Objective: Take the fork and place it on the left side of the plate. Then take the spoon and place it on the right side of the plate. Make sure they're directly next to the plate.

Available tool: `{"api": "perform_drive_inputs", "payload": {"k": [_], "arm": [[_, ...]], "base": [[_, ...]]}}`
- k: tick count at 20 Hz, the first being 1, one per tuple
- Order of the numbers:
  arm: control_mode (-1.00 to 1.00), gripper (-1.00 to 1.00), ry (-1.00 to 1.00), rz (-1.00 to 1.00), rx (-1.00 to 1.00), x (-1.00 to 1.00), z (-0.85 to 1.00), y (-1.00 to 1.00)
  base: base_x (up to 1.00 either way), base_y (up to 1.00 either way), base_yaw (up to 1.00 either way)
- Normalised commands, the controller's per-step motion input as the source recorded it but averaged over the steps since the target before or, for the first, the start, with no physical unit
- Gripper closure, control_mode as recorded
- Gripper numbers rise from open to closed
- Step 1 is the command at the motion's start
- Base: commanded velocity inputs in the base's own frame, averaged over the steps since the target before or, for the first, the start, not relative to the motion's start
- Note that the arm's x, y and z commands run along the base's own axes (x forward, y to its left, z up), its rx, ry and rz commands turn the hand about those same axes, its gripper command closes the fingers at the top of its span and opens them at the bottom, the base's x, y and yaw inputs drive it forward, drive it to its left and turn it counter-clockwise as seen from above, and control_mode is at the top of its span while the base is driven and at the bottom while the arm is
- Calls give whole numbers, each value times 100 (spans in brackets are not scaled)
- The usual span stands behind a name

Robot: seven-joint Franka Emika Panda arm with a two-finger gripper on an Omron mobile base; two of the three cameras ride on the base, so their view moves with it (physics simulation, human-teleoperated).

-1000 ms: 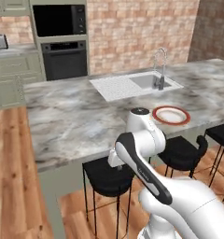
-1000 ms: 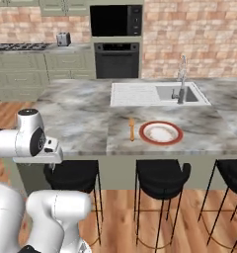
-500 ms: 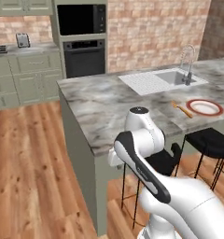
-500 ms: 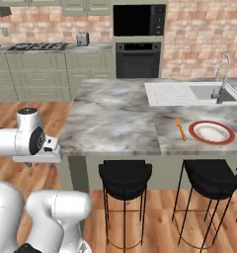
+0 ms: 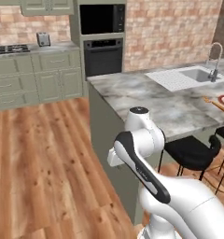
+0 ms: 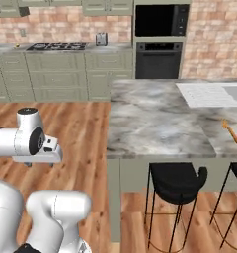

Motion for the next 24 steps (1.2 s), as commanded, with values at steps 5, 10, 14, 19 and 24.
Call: {"api": "perform_drive_inputs", "payload": {"k": [5,10,14,19,24], "arm": [[100,-100,0,0,0,0,0,0],[100,-100,0,0,0,0,0,0],[100,-100,0,0,0,0,0,0],[100,-100,0,0,0,0,0,0],[100,-100,0,0,0,0,0,0]], "base": [[31,94,0],[48,90,0],[68,71,-5],[80,50,-17],[91,36,-19]]}}
